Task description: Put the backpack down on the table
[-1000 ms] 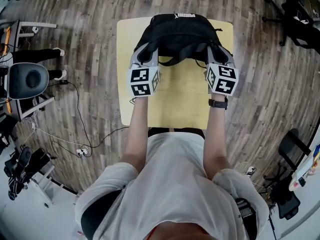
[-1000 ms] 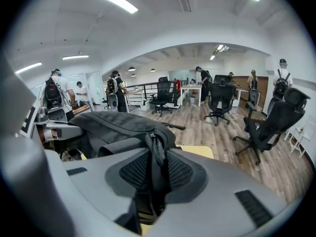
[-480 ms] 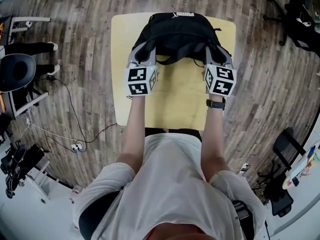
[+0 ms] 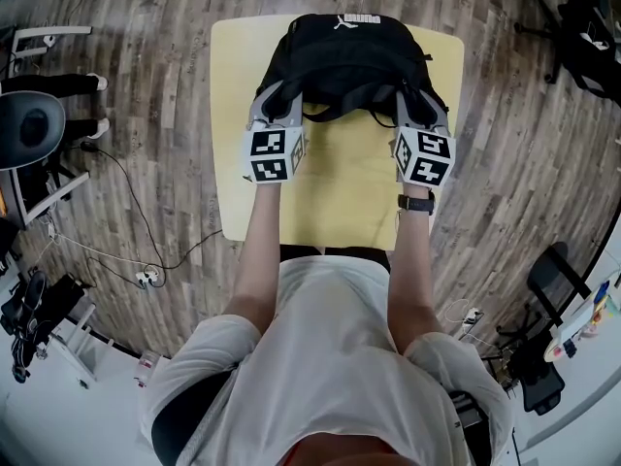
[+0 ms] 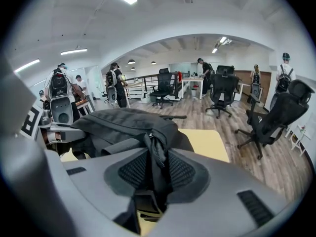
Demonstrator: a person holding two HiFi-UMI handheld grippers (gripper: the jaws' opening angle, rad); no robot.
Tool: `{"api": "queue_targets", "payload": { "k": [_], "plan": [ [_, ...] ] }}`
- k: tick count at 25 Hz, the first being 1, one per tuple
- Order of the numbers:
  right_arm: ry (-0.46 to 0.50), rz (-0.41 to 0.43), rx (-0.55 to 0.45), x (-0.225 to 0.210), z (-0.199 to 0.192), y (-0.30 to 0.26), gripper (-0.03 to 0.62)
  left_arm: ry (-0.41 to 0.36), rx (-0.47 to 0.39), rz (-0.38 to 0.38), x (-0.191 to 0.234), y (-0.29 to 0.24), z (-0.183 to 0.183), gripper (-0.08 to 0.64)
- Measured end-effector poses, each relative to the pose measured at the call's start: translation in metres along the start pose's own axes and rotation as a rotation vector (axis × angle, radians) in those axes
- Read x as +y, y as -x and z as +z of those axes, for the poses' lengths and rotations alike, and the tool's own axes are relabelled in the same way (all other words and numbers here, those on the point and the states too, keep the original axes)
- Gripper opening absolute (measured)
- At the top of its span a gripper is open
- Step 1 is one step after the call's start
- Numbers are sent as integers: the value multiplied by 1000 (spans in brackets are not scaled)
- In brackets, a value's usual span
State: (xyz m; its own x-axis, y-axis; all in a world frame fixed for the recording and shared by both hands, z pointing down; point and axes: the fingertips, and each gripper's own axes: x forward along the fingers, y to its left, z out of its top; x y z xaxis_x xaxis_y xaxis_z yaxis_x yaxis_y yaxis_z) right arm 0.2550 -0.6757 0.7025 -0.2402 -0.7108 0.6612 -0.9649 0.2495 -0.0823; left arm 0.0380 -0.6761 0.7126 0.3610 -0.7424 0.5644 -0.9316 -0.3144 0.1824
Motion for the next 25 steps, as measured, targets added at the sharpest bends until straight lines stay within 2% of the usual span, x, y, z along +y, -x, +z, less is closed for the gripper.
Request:
{"api": "queue_targets", "payload": {
  "k": [9, 12, 25],
  "plan": [
    [-17, 20, 20, 4, -33, -11, 130, -16, 60, -10, 7, -8, -36, 72],
    [-27, 21, 11, 2, -41, -15, 149, -40, 54, -11, 8, -11, -41, 77],
    [-23, 29, -32, -1, -49, -23, 178, -38, 12, -49, 11, -15, -48, 88]
  ]
}}
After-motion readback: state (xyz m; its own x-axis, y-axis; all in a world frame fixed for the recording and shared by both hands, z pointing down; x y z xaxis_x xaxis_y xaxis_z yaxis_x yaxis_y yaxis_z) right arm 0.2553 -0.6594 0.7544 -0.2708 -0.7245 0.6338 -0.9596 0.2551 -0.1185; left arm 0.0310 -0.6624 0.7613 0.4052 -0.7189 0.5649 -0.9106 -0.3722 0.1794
